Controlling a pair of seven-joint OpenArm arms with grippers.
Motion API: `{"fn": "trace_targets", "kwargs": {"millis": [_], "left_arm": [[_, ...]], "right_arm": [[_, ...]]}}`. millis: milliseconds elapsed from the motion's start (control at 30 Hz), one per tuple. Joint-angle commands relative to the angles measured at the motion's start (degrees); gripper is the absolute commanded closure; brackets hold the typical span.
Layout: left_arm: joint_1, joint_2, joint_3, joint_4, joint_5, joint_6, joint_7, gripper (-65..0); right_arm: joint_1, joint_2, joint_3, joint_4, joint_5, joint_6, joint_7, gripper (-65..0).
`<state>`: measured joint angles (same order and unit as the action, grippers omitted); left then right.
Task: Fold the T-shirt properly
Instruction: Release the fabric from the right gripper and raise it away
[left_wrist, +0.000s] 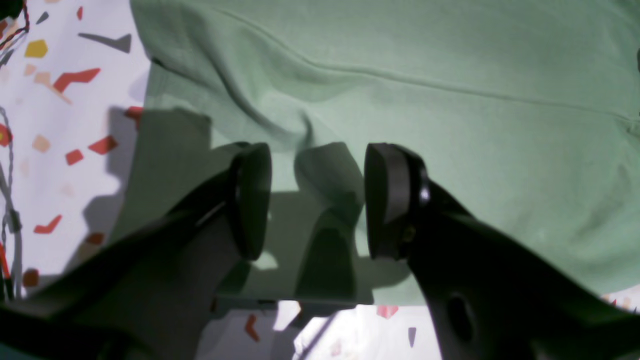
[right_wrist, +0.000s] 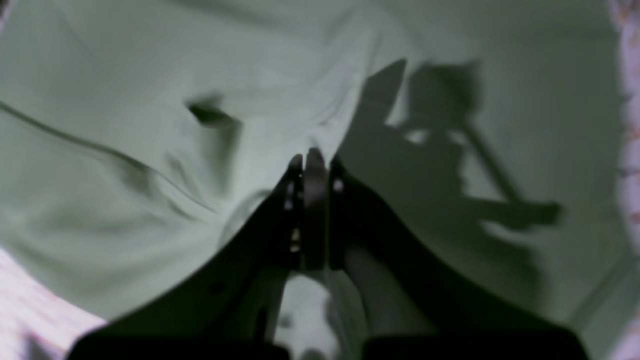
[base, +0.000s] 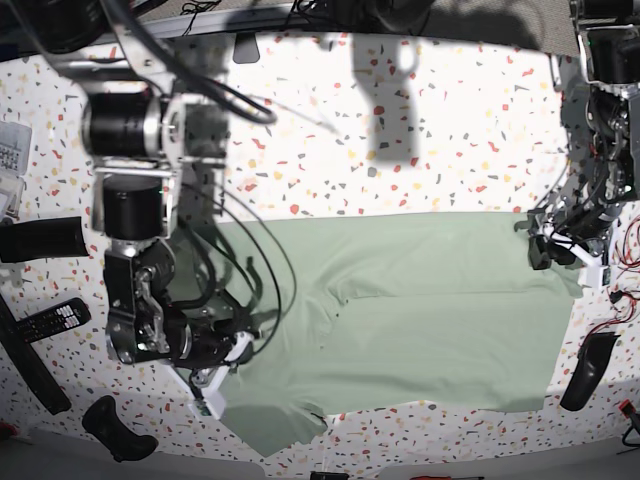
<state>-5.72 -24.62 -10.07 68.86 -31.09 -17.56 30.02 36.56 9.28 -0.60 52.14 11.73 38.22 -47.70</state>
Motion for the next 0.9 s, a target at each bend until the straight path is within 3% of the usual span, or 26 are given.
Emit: {"fn": "trace_targets", "kwargs": {"millis": [0,133,300,600,867], "left_arm": [[-0.94,-0.94,-0.26,1.09,-0.48,-0.26,-1.33,-27.5],[-0.94,-0.96,-0.26,1.09,-0.50,-0.26,-1.33,-27.5],[-0.94,-0.94,-0.28,1.09,-0.50,-0.26,-1.33,-27.5],[-0.94,-0.94,-0.26,1.09,-0.50,-0.26,-1.33,-27.5],[-0.92,-0.96,-0.26,1.09,-0.48,-0.26,-1.31,-27.5]], "right_arm": [[2.49,0.81,-2.47,0.87,-0.35,0.83,1.92,0.0],[2.64,2.56,-12.20,0.87,-5.29,0.22,6.60,0.0],[2.67,2.62,-17.59,0.87,-9.49,-3.69,10.51,0.0],[3.63,3.13,-18.34,0.87,-16.11,-7.61,12.70,0.0],[5.16,3.02,-18.34,0.81,-21.03,-7.80,19.69,0.0]]}}
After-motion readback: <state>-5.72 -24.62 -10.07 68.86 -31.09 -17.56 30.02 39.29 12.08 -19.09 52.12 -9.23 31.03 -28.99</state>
